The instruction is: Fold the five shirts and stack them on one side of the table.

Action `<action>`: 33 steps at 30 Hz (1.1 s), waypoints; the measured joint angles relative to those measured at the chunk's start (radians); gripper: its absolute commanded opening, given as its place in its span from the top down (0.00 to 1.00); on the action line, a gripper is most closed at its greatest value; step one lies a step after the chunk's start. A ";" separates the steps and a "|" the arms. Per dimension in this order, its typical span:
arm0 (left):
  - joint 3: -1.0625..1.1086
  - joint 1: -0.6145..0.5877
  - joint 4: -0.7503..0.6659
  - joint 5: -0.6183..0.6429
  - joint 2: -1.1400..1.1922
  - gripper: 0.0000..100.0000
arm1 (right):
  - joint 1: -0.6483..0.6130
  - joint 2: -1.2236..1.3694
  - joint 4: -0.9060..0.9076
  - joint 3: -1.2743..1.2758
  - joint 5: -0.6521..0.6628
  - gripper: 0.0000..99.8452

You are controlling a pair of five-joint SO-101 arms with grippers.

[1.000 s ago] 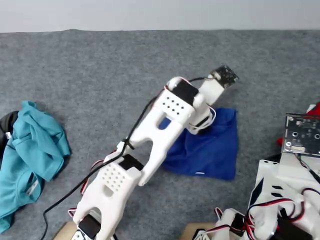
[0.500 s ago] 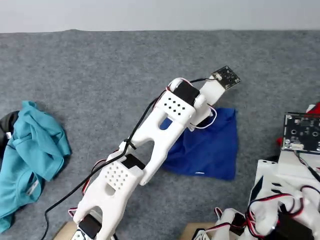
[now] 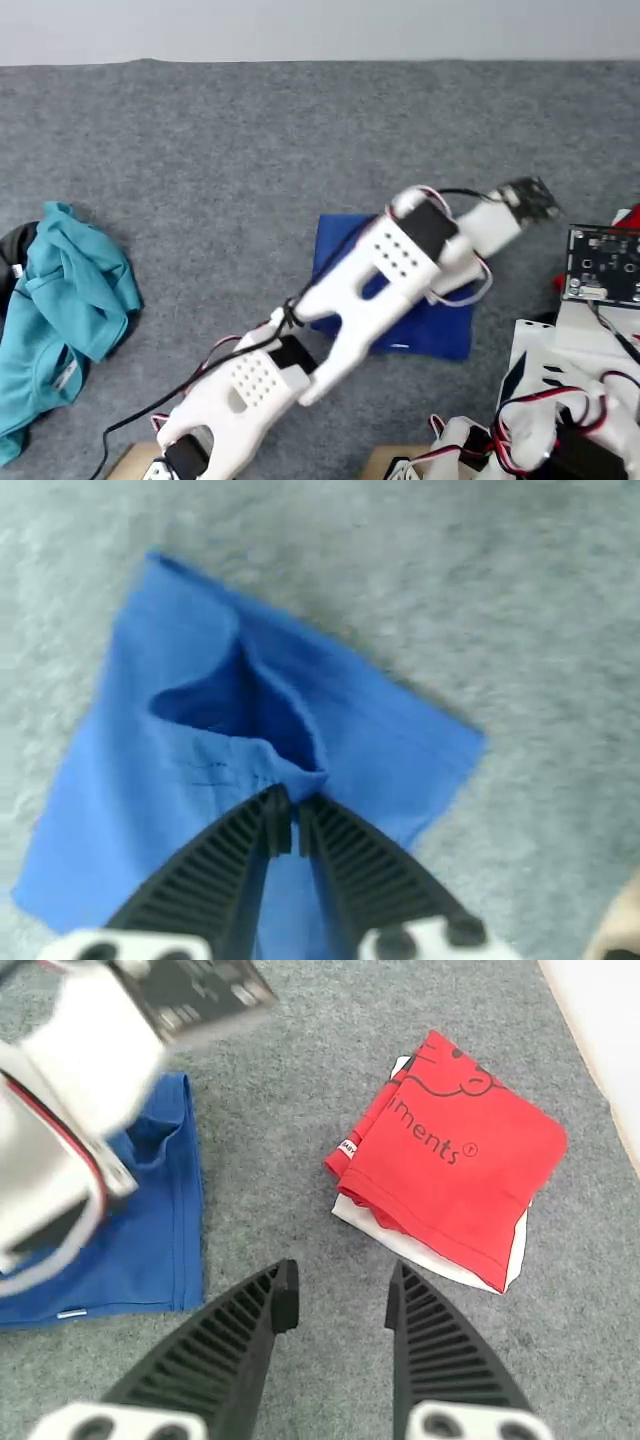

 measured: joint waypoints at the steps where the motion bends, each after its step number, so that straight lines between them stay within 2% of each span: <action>1: 0.000 0.015 0.000 0.003 0.000 0.99 | 0.000 0.000 0.000 0.000 0.000 0.85; 4: 0.017 0.066 0.002 0.031 0.000 0.97 | 0.000 0.000 0.000 0.000 0.000 0.85; 10: 0.120 0.138 0.002 0.038 0.000 0.80 | 0.000 0.000 0.000 0.000 0.000 0.85; 18: 0.132 0.104 0.002 0.038 -0.078 0.79 | 0.000 0.000 0.000 0.000 0.000 0.85; 23: 0.132 0.029 0.002 0.038 -0.147 0.81 | 0.000 0.000 0.000 0.000 0.000 0.85; 28: 0.132 -0.115 0.002 0.038 -0.192 0.99 | 0.000 0.000 0.000 0.000 0.000 0.85; 33: 0.132 -0.247 0.002 0.038 -0.259 1.00 | 0.000 0.000 0.000 0.025 -0.017 0.87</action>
